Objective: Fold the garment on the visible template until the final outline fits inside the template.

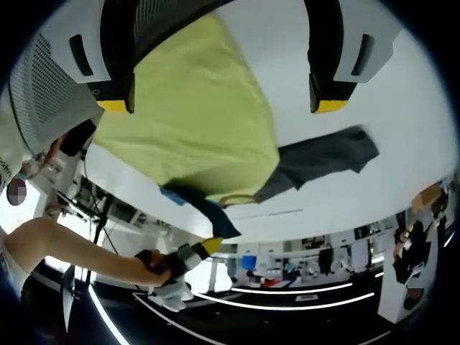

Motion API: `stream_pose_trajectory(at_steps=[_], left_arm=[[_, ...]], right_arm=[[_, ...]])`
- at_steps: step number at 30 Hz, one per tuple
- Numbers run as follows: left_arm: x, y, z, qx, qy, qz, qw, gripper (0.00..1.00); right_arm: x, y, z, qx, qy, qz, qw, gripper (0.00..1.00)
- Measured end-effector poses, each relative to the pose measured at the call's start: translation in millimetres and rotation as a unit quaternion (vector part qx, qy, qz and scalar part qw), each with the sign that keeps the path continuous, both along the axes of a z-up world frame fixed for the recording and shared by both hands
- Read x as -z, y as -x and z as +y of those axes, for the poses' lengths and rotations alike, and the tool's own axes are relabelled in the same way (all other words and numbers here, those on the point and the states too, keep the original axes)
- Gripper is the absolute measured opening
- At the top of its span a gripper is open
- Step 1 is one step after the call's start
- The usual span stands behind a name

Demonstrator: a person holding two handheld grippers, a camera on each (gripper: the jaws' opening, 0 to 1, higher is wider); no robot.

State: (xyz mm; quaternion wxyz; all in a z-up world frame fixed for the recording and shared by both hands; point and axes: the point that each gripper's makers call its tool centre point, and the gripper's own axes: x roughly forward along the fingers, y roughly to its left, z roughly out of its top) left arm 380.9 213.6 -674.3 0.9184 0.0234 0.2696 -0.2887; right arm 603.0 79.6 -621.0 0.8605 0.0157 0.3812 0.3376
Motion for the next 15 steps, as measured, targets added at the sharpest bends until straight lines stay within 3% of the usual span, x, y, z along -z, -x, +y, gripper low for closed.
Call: stream_pose_trajectory(at_steps=[7,15], left_arm=[[3.4,0.3,-1,-0.001,0.000,0.004,1.0000,0.98],[5.3,0.8,0,-0.003,0.000,0.006,1.0000,0.98]], right_arm=[[0.3,4,15,-0.013,-0.004,-0.002,0.9999,0.00],[3.5,14,37,-0.053,0.003,-0.027,0.9982,0.00]])
